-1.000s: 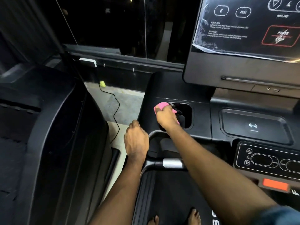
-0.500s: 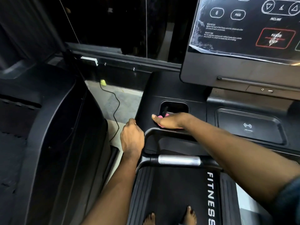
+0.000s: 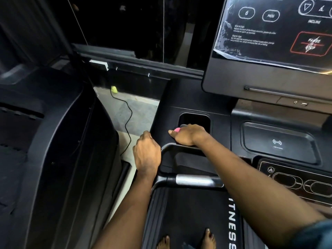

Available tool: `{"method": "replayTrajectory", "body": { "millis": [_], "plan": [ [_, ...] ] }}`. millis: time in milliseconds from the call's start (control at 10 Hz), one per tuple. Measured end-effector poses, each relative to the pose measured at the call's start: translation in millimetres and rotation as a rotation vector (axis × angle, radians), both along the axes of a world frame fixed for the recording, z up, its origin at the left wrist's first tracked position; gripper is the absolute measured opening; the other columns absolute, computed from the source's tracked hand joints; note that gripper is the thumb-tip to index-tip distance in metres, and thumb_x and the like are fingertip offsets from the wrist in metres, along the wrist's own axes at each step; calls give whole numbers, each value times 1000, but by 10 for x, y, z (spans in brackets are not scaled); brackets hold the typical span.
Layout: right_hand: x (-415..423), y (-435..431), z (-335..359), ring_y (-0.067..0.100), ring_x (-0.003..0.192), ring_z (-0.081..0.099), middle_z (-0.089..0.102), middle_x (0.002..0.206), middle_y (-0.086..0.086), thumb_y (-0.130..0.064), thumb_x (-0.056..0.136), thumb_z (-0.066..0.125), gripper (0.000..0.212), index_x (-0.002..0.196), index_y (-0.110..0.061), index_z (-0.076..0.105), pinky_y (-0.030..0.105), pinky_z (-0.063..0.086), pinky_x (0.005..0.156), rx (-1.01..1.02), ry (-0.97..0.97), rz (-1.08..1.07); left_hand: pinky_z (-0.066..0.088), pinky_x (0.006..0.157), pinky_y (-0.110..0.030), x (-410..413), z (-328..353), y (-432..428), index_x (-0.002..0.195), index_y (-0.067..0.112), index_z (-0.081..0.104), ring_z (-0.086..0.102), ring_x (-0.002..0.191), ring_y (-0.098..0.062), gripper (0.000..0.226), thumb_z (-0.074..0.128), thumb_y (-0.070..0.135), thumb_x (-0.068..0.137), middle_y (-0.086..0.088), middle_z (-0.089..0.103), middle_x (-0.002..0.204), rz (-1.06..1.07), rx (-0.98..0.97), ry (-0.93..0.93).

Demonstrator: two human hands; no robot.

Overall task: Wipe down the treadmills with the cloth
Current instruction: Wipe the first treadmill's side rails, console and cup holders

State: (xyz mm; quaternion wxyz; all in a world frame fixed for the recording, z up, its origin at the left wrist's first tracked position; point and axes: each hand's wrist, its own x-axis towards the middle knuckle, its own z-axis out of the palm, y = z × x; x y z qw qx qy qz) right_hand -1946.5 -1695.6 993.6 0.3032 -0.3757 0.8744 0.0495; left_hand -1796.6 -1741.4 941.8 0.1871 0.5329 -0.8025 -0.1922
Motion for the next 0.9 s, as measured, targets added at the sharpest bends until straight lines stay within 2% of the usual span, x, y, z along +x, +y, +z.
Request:
{"method": "replayTrajectory", "body": {
  "millis": [100,200,300,400,500,600,700,800,900],
  "plan": [
    [-81,96,38,37,115,60,64,129,20,-43,103,48,40,119,-11,68,36,46,92,-386,-133,-327,48,77,-46,6,-7,2,107,7,59,66,90,-39,21,42,6,96,-17,69,99,3,7,1],
    [-23,222,31,43,110,60,65,118,23,-39,105,48,38,120,-7,61,44,47,87,-760,199,-651,48,76,-45,15,-16,-11,108,7,60,66,89,-39,22,42,6,96,-17,69,99,-7,-2,6],
    [305,260,91,37,113,54,57,124,18,-50,102,44,50,133,-12,52,45,42,91,-591,450,-267,47,76,-46,20,-21,-18,107,6,60,65,88,-40,21,41,6,96,-17,68,99,-14,0,18],
    [476,172,67,39,128,53,54,142,20,-68,101,28,85,152,0,29,44,38,102,-197,174,-57,47,77,-46,17,-35,-30,107,6,60,64,91,-40,20,43,8,96,-18,68,100,-10,0,20],
    [278,42,93,35,149,31,21,168,10,-76,97,26,97,162,-7,7,43,27,117,-135,-123,-161,47,78,-46,7,-49,-25,104,7,60,64,91,-40,17,44,8,96,-17,68,99,-4,-5,22],
    [86,59,3,28,156,13,6,170,1,-68,100,32,86,164,-17,6,37,12,124,-119,-208,-138,48,76,-46,-7,-50,-29,100,7,59,65,89,-40,16,44,8,96,-17,68,97,-2,-15,6],
    [8,192,113,26,146,33,38,157,8,-48,108,30,50,149,-22,41,31,22,115,-128,-351,-134,48,75,-46,1,-25,-6,100,7,59,66,86,-40,18,42,8,96,-18,69,93,-3,-10,8],
    [32,177,290,25,137,40,42,155,11,-46,109,21,52,147,-14,40,32,29,106,-161,-416,-292,49,75,-45,23,-22,12,102,6,60,66,86,-39,18,43,9,96,-18,69,93,-14,-16,8],
    [91,128,329,26,147,34,36,159,12,-58,106,24,69,152,-9,39,37,22,119,-264,-691,-664,49,76,-45,33,-10,10,103,6,60,66,87,-39,19,43,9,96,-18,70,94,-6,-20,9]
  ]
}}
